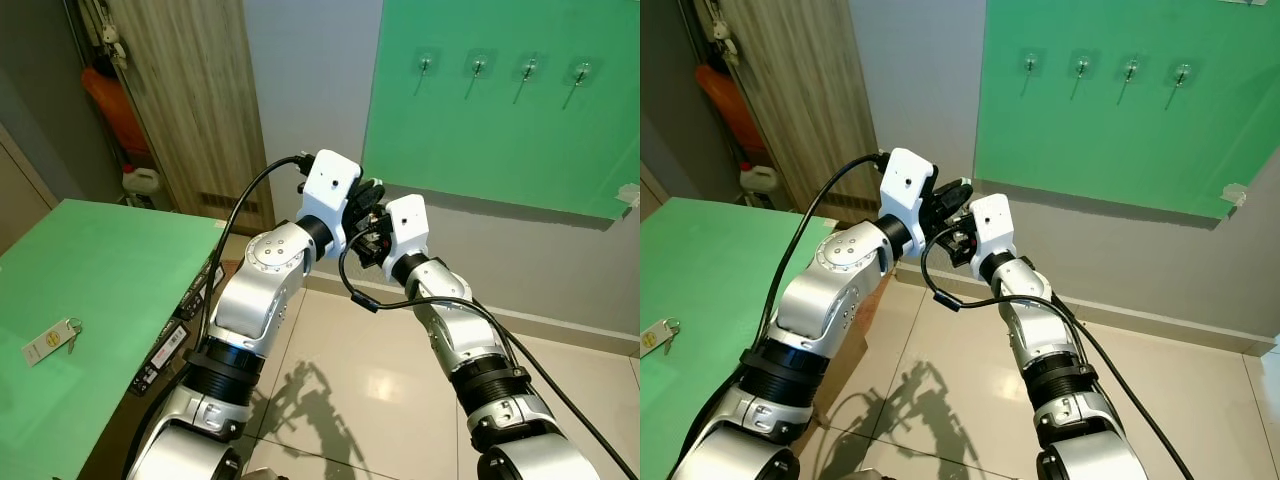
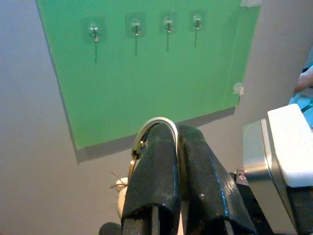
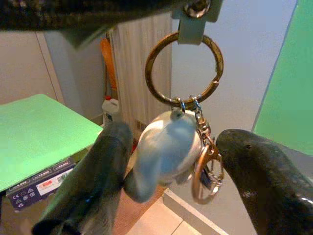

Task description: Hang keys on a hook

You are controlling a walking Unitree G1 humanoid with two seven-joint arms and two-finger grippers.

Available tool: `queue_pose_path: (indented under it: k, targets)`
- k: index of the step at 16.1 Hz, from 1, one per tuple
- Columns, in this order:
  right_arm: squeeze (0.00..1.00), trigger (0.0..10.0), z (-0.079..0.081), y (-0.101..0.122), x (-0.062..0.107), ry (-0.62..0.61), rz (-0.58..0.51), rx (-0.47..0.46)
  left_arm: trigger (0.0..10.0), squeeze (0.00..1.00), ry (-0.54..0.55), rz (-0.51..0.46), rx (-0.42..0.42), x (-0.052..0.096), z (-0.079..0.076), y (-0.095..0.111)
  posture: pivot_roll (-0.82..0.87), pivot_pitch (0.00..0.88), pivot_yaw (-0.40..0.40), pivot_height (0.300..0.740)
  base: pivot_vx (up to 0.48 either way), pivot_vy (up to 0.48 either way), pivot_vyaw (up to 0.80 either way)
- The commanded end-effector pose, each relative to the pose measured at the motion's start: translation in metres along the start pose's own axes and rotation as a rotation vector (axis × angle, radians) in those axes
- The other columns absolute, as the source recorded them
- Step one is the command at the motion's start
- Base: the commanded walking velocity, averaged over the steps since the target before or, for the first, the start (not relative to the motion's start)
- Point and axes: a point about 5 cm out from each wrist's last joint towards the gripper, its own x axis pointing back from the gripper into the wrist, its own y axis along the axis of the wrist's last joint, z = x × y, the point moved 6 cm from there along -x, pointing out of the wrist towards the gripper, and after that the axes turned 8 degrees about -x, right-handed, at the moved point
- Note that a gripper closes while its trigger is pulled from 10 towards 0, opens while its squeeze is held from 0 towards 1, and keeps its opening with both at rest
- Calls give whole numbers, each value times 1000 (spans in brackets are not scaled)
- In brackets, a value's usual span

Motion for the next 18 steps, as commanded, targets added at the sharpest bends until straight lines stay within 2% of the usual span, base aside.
queue_pose_path:
  k: [1, 8, 18]
  targets:
    - [0, 0, -2, 9, -3, -10, -24, -1, 0, 0, -38, -23, 5, 0, -10, 6, -24, 0, 44, 740, 0, 0, 0]
    - [0, 0, 3, 7, -1, 16, -29, -11, 0, 0, -53, -22, 8, 1, -13, 5, -18, 0, 34, 740, 0, 0, 0]
    - [0, 0, 0, 10, 1, 15, -41, -23, 0, 0, -52, -13, 6, 3, -14, 1, -18, 0, 26, 740, 0, 0, 0]
